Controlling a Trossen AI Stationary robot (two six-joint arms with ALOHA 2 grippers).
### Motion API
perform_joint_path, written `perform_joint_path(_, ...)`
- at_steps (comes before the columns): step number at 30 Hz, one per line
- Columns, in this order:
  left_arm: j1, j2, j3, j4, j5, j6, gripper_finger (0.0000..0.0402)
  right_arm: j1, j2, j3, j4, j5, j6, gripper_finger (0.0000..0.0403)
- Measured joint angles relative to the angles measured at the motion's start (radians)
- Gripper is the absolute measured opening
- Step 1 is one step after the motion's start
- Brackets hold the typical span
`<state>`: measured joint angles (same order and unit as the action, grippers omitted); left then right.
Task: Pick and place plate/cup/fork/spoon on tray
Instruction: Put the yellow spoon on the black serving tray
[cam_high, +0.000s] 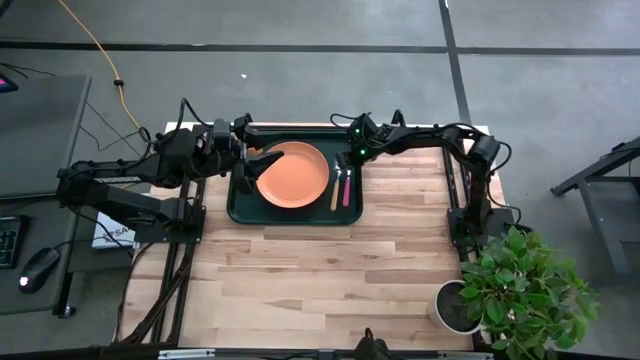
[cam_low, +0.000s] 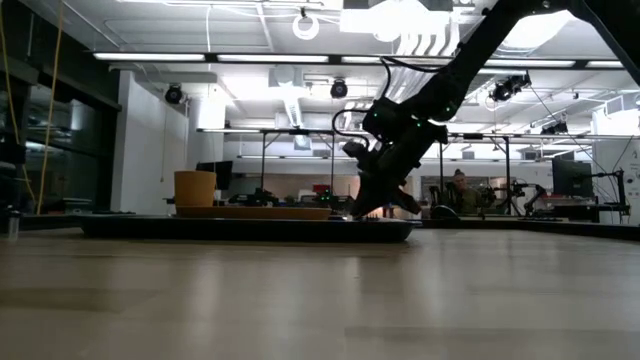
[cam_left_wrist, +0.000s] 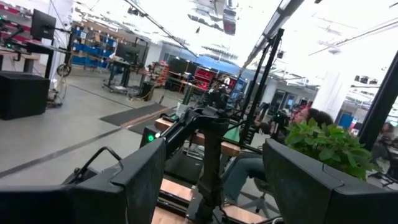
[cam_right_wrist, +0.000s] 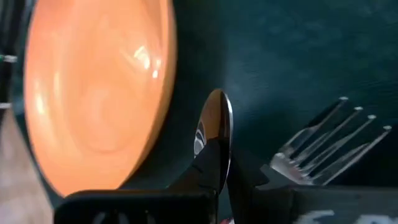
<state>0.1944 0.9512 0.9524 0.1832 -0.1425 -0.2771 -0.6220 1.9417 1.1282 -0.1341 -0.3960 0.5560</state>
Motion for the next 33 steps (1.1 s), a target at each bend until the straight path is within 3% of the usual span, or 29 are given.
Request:
perform_joint_path(16,0.000,0.000,0.000,0.000,0.000,0.000,0.0250,0.001,0.002,0.000,0.042,0.095,-0.006,0.0001)
perform_joint_path(33,0.000,0.000,0.000,0.000,0.000,0.000,0.0250,0.001,0.002,-0.001,0.027,0.119,-0.005,0.0001)
